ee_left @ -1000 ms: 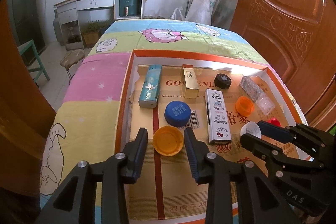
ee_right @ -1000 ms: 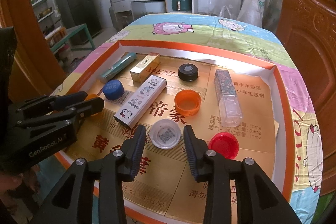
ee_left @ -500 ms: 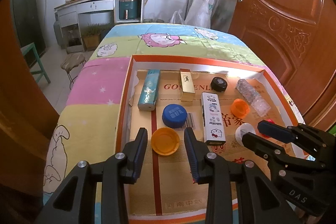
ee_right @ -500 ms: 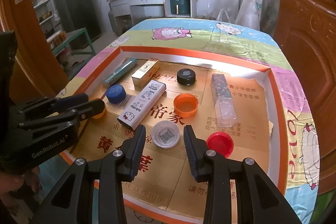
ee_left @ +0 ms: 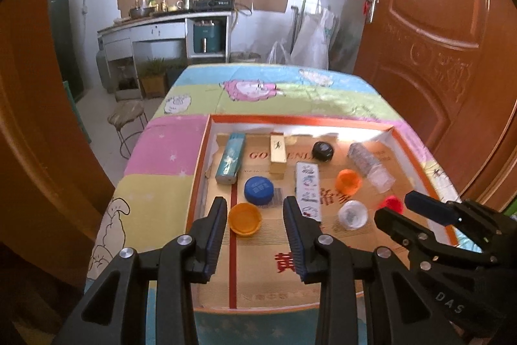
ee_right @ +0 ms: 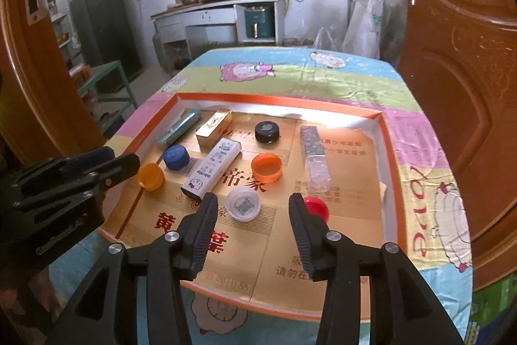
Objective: Organize rigid objects
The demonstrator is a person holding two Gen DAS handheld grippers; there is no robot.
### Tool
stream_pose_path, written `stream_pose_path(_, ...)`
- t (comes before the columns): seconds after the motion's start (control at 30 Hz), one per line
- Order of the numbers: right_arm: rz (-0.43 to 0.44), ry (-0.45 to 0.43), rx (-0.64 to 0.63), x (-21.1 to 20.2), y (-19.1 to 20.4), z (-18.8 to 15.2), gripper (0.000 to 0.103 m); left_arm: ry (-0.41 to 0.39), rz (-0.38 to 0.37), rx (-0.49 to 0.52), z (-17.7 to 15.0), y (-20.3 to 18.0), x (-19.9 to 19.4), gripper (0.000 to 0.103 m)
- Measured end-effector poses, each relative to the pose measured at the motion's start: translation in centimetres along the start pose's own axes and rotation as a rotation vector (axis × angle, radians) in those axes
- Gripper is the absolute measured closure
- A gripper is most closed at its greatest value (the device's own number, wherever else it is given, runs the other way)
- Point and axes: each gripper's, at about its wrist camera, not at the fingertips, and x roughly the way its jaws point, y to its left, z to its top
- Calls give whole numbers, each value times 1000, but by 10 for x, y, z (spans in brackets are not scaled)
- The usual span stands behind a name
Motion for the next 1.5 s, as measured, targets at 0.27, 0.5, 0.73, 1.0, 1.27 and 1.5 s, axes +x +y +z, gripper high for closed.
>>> stream_pose_path(0.27,-29,-53,25,-31,-1,-4,56,-45,12,-28,-4,-6,-27,67)
stream_pose_path(0.5,-47,-81,38,-52,2,-8,56,-57,8,-17,-10,-16,-45,67)
stream_pose_path(0.73,-82,-112,46,-75,7,-15,56,-130,19,3,-15,-27,-74,67)
stream_pose_path(1.0,-129,-173,37,-111,21,-23,55,-192,39,-4,-23,-31,-108,67)
stream_pose_path(1.27,-159,-214,47,-146,33,-36,48,-234,42,16,-35,-37,-143,67)
stream_pose_path(1.5,-179,-256,36,-177,45,-48,48,-267,71,26,-49,-43,-180,67)
